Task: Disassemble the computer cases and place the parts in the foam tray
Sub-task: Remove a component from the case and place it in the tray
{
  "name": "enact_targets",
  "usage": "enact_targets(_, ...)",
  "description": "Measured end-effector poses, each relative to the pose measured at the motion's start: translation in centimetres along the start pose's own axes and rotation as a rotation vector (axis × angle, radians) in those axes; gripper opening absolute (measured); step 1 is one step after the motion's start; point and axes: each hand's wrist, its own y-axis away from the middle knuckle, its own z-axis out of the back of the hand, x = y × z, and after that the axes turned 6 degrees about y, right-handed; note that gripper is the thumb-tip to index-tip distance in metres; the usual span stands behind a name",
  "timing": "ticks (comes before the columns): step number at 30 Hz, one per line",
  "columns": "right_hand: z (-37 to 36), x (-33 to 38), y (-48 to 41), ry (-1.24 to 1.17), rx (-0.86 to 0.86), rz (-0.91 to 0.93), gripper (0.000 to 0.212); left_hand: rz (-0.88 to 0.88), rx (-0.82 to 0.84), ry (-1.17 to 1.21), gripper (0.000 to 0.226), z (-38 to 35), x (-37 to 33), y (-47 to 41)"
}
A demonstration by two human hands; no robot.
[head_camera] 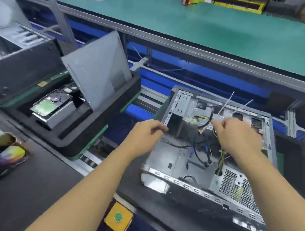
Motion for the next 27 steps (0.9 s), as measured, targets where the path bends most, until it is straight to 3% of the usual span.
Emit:
enact_targets(2, 0.5, 1.8, -0.1, 0.165, 0.056, -0.031, 0.061, 0.077, -0.166, 0.042, 0.029, 3.0, 1.8, 1.5)
enact_targets(5, 0.3, 4.5, 0.5, 0.043, 0.045, -0.034, 0.067, 0.301, -0.211, 0.027, 0.02, 7.6, 5.4, 4.1)
enact_targets(7, 0.1, 6.6, 1.8, -0.086, 0.043, 0.057, 0.056, 0.47, -0.136, -0.09, 0.013, 10.0, 8.2, 6.5)
enact_targets(10, -0.8, 10.3, 4.9, -0.356, 0.113, 0.366, 0.027, 0.707, 0.075, -0.355, 0.014, 11.6, 12.0, 10.1)
enact_targets(13, -2.6, 13.8, 8.3, -0.453, 0.267, 0.657, 0.032, 0.939, 0.251, -0.561, 0.037, 10.9, 15.6, 13.2)
enact_targets(16, -5.0, 16.1, 10.3, -0.505, 0.425, 0.752, 0.032, 1.13, 0.176, -0.558, 0.053, 10.1, 19.3, 16.3)
enact_targets(20, -8.5, 18.0, 12.9, -0.456, 0.603, 0.803, 0.028, 1.219, 0.031, -0.472, 0.052, 10.2, 22.4, 19.7)
enact_targets(27, -14.5, 19.6, 16.0, -0.157, 0.938, 0.959, 0.009, 1.227, -0.065, -0.396, 0.036, 11.4, 24.0, 23.0)
